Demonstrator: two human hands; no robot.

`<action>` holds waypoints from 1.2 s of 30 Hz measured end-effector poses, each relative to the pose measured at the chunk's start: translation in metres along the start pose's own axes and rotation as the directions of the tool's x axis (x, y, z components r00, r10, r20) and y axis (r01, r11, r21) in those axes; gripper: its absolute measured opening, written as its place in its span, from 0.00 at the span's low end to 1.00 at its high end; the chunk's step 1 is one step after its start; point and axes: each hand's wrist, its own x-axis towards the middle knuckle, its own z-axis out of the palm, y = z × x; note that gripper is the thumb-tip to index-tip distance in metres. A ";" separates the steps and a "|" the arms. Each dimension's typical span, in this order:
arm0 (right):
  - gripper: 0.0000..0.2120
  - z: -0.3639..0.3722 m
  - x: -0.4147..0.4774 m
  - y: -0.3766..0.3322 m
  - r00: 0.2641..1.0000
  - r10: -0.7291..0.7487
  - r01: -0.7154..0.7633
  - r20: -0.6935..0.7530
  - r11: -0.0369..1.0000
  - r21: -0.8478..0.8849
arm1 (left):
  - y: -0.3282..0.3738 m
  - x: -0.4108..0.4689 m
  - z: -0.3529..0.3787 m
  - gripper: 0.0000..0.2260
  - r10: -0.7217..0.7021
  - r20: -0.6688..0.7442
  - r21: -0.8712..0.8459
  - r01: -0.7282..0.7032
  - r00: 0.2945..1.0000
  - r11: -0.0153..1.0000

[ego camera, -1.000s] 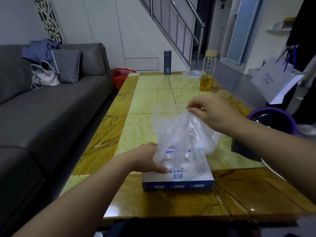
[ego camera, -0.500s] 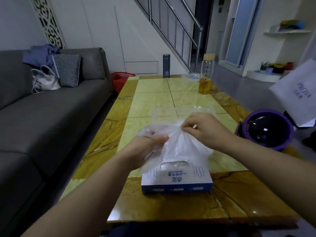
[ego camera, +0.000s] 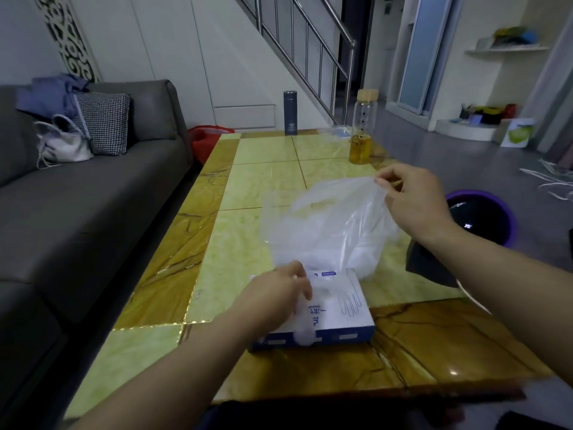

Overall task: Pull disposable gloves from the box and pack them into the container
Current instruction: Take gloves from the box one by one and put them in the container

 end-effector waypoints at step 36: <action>0.24 0.009 -0.023 -0.037 0.740 0.410 -0.662 0.534 0.585 0.468 | 0.012 0.018 -0.110 0.06 -0.376 0.040 -0.904 -0.127 0.926 -0.408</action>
